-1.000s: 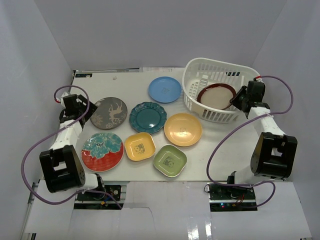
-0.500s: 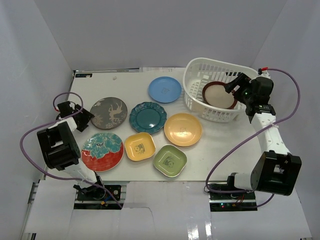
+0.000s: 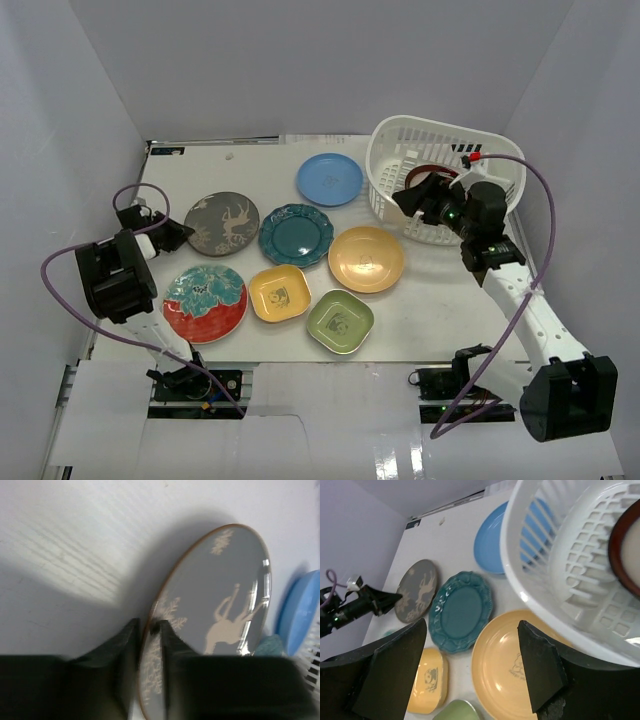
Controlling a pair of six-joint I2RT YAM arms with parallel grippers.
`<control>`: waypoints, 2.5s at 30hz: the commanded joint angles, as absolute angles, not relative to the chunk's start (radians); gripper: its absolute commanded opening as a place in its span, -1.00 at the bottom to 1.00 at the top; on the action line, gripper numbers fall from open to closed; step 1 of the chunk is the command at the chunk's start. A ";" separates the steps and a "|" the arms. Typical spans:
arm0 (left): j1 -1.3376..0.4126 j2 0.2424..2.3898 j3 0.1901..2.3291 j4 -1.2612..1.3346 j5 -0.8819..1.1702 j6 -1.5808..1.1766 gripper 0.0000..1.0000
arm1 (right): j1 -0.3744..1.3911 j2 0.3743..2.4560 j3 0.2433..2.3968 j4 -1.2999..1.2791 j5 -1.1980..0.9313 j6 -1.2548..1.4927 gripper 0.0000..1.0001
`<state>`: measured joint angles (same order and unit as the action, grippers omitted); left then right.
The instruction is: Place the plates into the plastic bin on the countertop
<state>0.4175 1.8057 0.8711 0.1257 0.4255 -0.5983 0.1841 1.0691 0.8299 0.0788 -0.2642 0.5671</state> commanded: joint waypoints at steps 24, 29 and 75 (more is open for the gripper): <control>0.367 1.212 0.696 0.448 0.641 -1.036 -1.00 | 0.572 1.227 0.839 0.255 -0.430 0.632 0.92; 0.186 1.140 0.690 0.377 0.664 -0.973 -1.00 | 0.592 1.310 0.911 0.268 -0.399 0.635 0.85; -0.081 1.180 0.870 -0.225 0.459 -0.517 0.53 | -0.209 1.405 1.080 0.187 -0.341 0.716 -0.85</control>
